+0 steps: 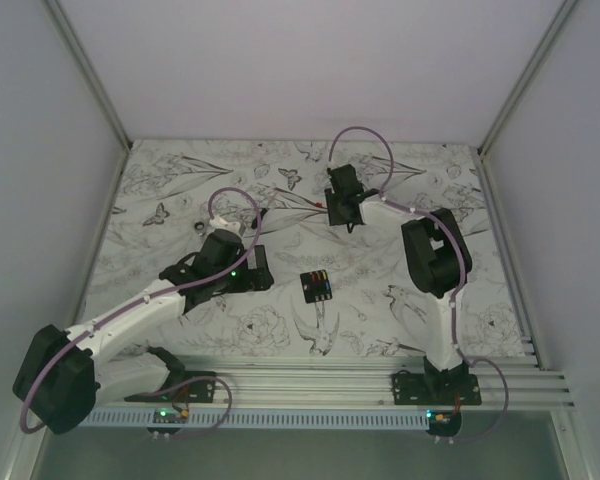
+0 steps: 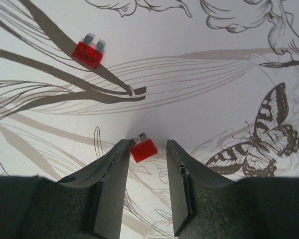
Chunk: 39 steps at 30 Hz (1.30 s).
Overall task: Snap on the fuse box
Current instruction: Pick up the fuse from the center of the board.
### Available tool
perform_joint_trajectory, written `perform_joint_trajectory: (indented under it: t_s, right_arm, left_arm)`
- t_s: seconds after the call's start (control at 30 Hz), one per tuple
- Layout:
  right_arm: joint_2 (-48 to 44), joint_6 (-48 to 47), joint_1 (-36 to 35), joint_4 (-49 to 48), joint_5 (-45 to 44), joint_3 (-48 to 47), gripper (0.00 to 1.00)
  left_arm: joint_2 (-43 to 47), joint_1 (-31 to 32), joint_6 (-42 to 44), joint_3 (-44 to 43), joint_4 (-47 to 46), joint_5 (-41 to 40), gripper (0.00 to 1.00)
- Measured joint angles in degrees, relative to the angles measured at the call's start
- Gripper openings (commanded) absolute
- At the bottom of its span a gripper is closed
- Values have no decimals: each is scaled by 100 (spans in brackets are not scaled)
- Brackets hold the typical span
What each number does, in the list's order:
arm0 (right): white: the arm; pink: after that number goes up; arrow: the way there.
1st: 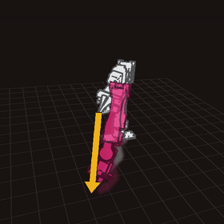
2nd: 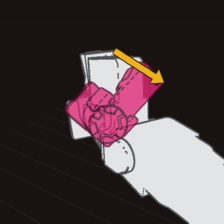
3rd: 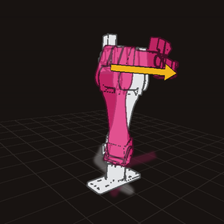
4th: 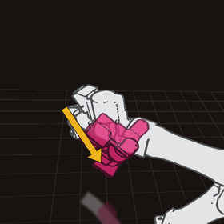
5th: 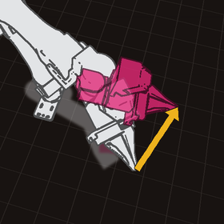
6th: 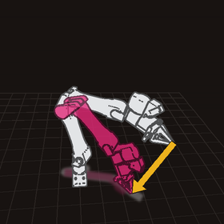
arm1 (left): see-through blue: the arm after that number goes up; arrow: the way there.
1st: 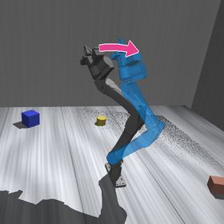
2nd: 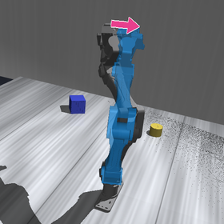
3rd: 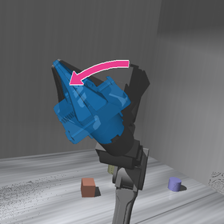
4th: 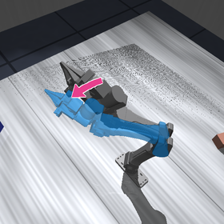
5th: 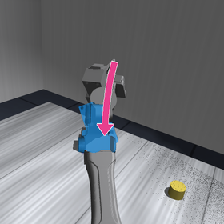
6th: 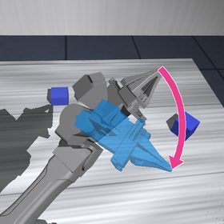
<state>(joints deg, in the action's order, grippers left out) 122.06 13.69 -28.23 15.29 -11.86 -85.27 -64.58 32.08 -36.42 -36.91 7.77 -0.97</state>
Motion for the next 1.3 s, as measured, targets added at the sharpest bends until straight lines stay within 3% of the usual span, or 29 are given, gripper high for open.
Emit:
perform_joint_trajectory:
  t_s: [0.27, 0.63, 1.1, 1.3]
  right_arm:
    - [-42, -793, 293, 103, 1038, 0, 42]
    - [-42, -1912, 343, 402, 1731, -85, 45]
    - [146, -2441, 374, 793, 1930, -468, 42]
    - [192, -2439, 374, 791, 1930, -531, 36]
  left_arm:
    - [0, 0, 0, 0, 0, 0, 100]
    - [2, -20, 0, 0, 0, 2, 100]
    - [15, -20, 0, 0, 0, 2, 100]
    - [37, -20, 0, 0, 0, 2, 100]
